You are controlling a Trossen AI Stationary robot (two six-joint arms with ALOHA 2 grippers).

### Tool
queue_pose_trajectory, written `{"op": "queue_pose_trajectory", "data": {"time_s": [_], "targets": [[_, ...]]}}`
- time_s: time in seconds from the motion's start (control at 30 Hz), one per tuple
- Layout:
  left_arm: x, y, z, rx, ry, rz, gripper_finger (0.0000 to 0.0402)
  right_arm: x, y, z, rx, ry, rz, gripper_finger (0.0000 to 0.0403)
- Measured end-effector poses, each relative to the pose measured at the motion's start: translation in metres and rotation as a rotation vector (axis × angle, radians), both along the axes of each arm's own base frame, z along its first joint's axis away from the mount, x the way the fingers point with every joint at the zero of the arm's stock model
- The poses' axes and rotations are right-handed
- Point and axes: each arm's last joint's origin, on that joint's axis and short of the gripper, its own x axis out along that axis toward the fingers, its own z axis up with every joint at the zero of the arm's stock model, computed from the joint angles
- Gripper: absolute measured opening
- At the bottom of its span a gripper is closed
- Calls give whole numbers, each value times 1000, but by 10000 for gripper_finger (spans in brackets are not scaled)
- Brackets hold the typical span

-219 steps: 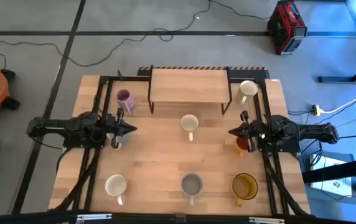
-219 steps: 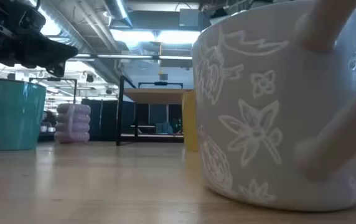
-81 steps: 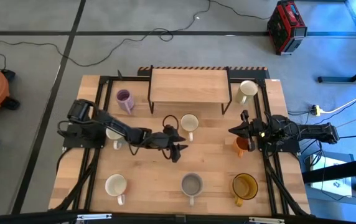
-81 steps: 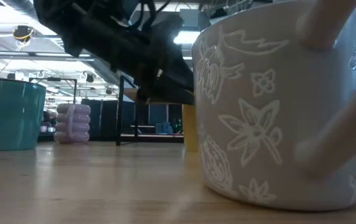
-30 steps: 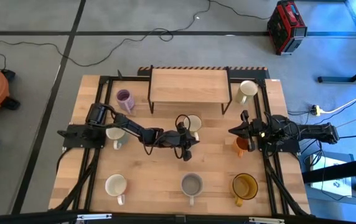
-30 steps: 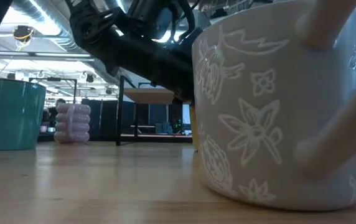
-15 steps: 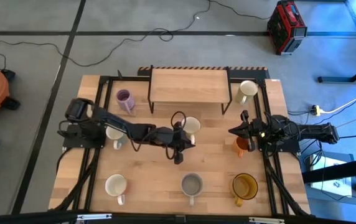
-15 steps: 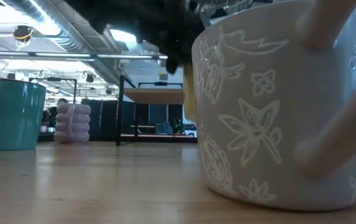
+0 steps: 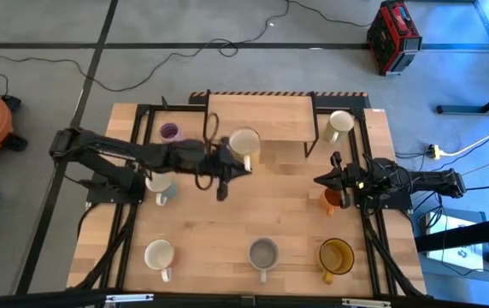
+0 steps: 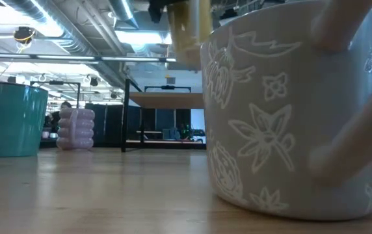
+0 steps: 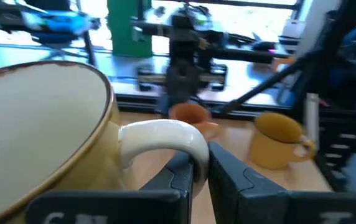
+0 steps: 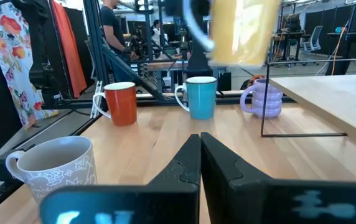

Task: Place coffee mugs
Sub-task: Put the light yellow mug on the shelf

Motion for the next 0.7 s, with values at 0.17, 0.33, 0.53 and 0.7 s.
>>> {"op": "queue_pose_trajectory", "data": {"time_s": [0.17,0.33,0.53,0.7], "targets": [[-22,34,18,55,-18,38,23,0,0,0,0,0,0,0],[-33,74,19,64,-5,41,23,0,0,0,0,-1,-1,0],[-50,119,17,77,22,62,23,0,0,0,0,0,0,0],[-66,150,15,102,39,82,23,0,0,0,0,0,0,0]]}}
